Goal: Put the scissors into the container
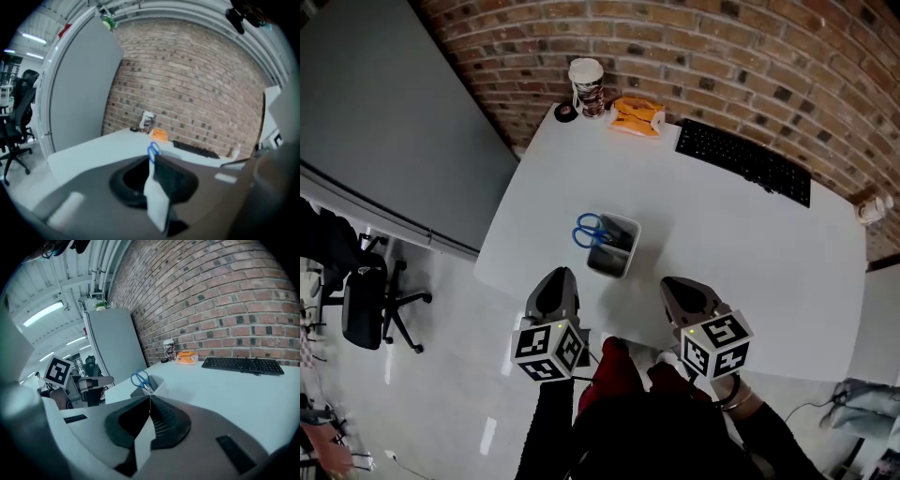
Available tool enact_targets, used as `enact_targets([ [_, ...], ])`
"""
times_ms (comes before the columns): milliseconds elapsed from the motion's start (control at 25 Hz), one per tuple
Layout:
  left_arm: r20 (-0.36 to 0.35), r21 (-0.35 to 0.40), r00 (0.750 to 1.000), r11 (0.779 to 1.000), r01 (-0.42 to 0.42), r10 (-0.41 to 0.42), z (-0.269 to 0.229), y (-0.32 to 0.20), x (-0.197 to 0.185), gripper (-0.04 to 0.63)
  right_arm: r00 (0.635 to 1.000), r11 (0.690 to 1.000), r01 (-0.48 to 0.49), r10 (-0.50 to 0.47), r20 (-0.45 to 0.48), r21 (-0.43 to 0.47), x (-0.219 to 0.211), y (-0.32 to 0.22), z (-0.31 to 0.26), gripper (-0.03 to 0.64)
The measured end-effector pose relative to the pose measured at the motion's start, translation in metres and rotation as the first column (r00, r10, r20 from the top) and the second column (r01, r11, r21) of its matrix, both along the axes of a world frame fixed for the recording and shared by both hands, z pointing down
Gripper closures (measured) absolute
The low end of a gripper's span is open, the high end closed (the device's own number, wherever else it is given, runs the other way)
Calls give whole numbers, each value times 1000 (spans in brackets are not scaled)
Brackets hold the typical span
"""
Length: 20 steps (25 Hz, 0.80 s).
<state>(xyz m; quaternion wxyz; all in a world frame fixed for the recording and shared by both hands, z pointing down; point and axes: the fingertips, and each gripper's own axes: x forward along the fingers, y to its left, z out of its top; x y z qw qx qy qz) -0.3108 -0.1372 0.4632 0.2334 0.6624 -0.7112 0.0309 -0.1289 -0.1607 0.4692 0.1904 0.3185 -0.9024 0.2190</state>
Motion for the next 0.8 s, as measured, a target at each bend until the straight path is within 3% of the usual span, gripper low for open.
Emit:
enact_targets([
  [120, 4, 13, 1000, 1000, 14, -14, -5, 10, 6, 591, 1000, 1000, 20, -20, 10, 17, 4, 3, -5, 607],
  [800, 69, 65, 993, 993, 96, -100, -34, 79, 36, 592, 988, 985, 125, -134, 70, 117, 21, 34, -35, 609],
])
